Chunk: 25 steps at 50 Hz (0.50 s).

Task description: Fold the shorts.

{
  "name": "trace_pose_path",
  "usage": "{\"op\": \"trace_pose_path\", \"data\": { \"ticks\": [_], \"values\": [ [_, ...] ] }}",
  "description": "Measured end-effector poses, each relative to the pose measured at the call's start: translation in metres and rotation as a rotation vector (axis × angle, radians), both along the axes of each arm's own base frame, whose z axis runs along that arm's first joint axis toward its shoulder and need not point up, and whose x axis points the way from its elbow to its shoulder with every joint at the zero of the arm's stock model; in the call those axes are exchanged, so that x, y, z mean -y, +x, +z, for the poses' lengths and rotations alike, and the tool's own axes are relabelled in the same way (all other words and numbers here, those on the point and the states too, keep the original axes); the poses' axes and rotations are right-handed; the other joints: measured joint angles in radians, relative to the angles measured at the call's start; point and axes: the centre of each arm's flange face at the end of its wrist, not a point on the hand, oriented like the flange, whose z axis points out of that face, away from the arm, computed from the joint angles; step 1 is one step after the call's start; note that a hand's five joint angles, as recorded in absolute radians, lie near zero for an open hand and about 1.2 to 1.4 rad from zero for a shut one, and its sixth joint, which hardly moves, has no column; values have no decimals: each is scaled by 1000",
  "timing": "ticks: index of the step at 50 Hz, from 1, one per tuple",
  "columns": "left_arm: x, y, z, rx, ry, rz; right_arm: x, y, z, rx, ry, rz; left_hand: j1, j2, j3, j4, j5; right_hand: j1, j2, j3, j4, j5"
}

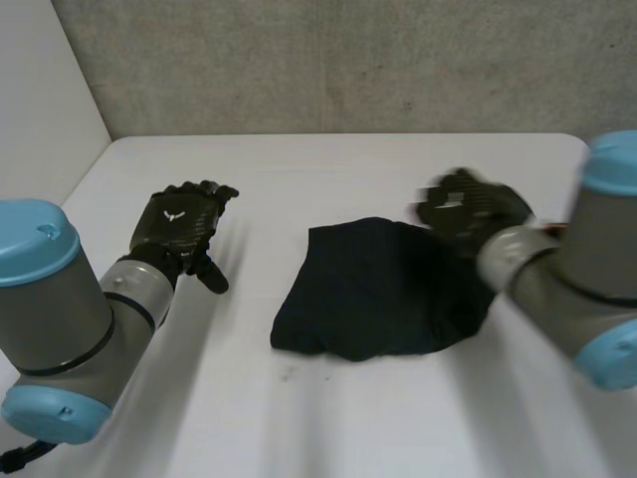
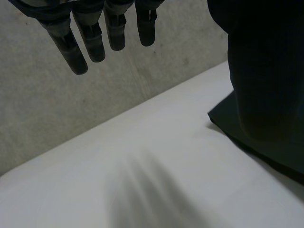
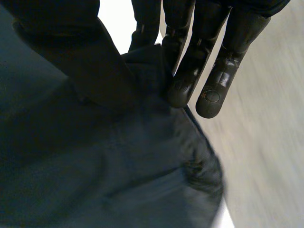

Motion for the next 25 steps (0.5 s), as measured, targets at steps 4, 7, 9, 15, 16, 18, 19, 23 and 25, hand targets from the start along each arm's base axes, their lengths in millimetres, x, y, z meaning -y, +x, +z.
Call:
{"op": "trace_pose_path", "data": {
  "ticks": [4, 7, 9, 15, 16, 18, 19, 23, 25],
  "values": [
    [4, -2, 8, -13, -27, -1, -29, 47, -10, 27, 20, 231, 0, 0, 0, 0, 0, 2, 0, 0, 0, 0],
    [9, -4, 15, -23, -51, -1, -41, 68, -22, 42, 51, 356, 0, 0, 0, 0, 0, 6, 0, 0, 0, 14],
    [11, -5, 19, -29, -64, -2, -45, 76, -28, 51, 69, 403, 0, 0, 0, 0, 0, -28, -53, -43, -44, -19],
    [25, -14, 38, -55, -127, -6, -36, 89, -30, 152, 150, 403, 0, 0, 0, 0, 0, -736, -921, -928, -928, -871],
    [27, -15, 39, -59, -134, -7, -33, 88, -26, 180, 163, 374, 0, 0, 0, 0, 0, -751, -945, -955, -947, -891],
    [32, -19, 42, -65, -146, -10, -27, 83, -12, 250, 191, 303, 0, 0, 0, 0, 0, -756, -959, -972, -953, -901],
    [34, -21, 44, -67, -150, -12, -23, 80, -6, 286, 205, 268, 0, 0, 0, 0, 0, -756, -959, -972, -953, -901],
    [41, -33, 46, -79, -165, -33, -7, 61, 21, 443, 259, 133, 0, 0, 0, 0, 0, -756, -959, -972, -953, -901],
    [41, -43, 45, -83, -165, -55, 2, 50, 31, 516, 285, 74, 0, 0, 0, 0, 0, -756, -959, -972, -953, -901]
  ]
}}
